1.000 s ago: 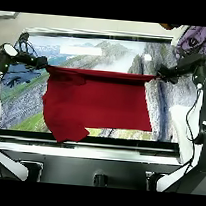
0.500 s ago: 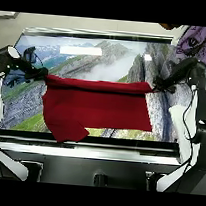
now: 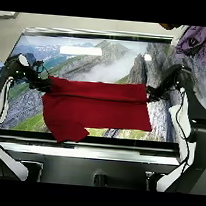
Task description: Fold the clothes and pants, and hang the long-sleeved shirts on hangers.
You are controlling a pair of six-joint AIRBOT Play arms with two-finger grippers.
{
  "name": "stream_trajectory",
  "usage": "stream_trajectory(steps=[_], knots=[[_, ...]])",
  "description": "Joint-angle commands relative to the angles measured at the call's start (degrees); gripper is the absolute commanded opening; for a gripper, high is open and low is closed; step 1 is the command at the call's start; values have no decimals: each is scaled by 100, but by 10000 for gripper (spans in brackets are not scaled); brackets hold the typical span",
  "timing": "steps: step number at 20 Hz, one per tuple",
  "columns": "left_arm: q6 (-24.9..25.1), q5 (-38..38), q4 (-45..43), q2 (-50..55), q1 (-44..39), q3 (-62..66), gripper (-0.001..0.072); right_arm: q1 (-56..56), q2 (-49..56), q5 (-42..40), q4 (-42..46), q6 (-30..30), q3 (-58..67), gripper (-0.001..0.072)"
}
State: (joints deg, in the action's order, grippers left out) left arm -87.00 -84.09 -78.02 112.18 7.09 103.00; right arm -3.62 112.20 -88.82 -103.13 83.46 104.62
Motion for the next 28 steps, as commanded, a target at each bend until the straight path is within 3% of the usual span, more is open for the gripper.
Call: stream_trajectory(steps=[1, 3, 4, 5, 8, 10, 13, 16, 21, 28], knots=[[-7, 31, 0, 81, -15, -44, 75, 177, 48, -125, -35, -42, -48, 50], [-149, 94, -2, 44, -11, 2, 402, 214, 44, -208, -212, -52, -46, 338], [-177, 90, 0, -24, 13, 52, 525, 184, 9, -330, -299, 35, -46, 412], [-177, 90, -2, -173, 68, 101, 557, 116, -96, -459, -286, 168, -46, 439], [-219, 57, 39, -960, 490, -63, 557, -424, -717, -531, -428, 623, -57, 453], [-212, 125, 236, -1720, 992, -874, 557, -1088, -1292, -249, -789, 863, -470, 453], [-85, 610, 1012, -3128, 1827, -3220, 556, -2068, -2199, 90, -1517, 1178, -2085, 453], [0, 1014, 1816, -4330, 2218, -5401, 556, -2396, -2868, 599, -1641, 1447, -3670, 453], [155, 1266, 2505, -5132, 1976, -7226, 556, -2391, -3171, 957, -1685, 1600, -4848, 453], [28, 1764, 2605, -5101, 1099, -7803, 556, -2391, -3174, 1008, -1777, 1622, -4887, 452]])
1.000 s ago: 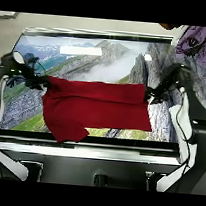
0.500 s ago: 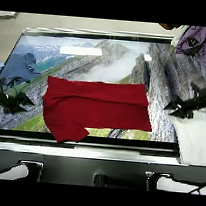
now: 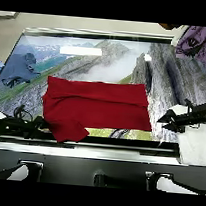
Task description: Fold the clothes and pants, and hang the long-sleeved shirts on hangers.
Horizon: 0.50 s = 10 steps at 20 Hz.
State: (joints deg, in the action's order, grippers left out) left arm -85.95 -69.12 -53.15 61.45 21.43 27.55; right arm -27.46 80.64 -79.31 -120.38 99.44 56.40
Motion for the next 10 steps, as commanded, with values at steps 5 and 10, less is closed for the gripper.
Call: stream_trajectory(steps=[5, 10], knots=[[-127, 885, 649, 236, -1054, -385, 555, -7, -17, 52, -63, 22, -66, 439], [-122, 946, 693, 485, -1434, -382, 13, -7, -15, 70, -55, 46, -92, 436]])
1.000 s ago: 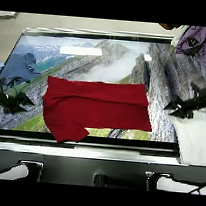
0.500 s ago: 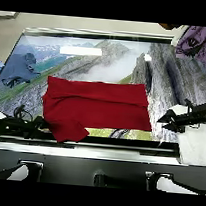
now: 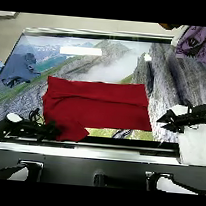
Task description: Fold the clothes and pants, and hang the long-sleeved shirts on hangers.
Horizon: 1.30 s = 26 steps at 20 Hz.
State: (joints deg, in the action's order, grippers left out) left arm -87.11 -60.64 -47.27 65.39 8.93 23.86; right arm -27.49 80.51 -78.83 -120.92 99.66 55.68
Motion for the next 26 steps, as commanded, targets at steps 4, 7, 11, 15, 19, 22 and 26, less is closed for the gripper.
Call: stream_trajectory(steps=[4, 7, 11, 15, 19, 22, 26], knots=[[11, -7, 103, 59, -61, -11, 16, -4, 22, 280, -109, 129, -435, 438], [11, -109, 103, 59, 63, -11, 16, -4, 26, 564, -247, 299, -815, 450], [11, -151, 103, -7, 258, 4, 16, 35, 26, 1082, -809, 656, -1169, 450], [9, -153, 101, -11, 350, 103, 16, 741, 133, 1316, -715, 542, -1213, 435], [17, -267, 98, -13, 509, 339, 15, 951, 92, 1384, -750, 396, -1207, 29], [70, -831, -175, -199, 870, 874, 14, 951, -258, 1080, -638, -63, -1207, 28], [-205, -1843, -1051, -1080, 1458, 1351, 14, 953, -1123, 107, -22, -732, -1207, 28]])
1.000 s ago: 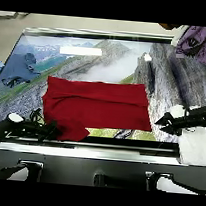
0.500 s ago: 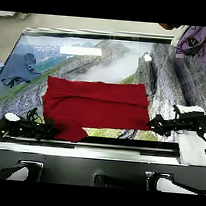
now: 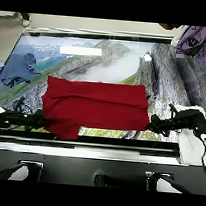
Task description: Fold the clothes and pants, and hang the long-sleeved shirts on hangers.
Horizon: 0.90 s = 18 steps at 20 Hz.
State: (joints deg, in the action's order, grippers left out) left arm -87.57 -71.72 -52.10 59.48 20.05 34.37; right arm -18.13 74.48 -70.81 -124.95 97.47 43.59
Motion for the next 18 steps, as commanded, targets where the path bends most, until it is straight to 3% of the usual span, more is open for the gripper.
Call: stream_trajectory(steps=[1, 4, 8, 12, 18], knots=[[-157, -1016, -682, -804, 431, 299, 14, 17, -763, -955, 516, -595, 2, 28], [-247, -1552, -765, -1633, 411, 295, 13, 17, -1585, -1615, 723, -951, 2, 27], [-332, -1095, -446, -1700, 90, 310, 12, 17, -1871, -1390, 595, -1082, 131, 27], [-74, -461, -422, -505, -415, 940, 12, 17, -1292, -623, 76, -573, 577, 27], [275, -79, -424, 2050, -981, 3110, 12, 485, 94, 544, -160, -44, 1464, 27]])
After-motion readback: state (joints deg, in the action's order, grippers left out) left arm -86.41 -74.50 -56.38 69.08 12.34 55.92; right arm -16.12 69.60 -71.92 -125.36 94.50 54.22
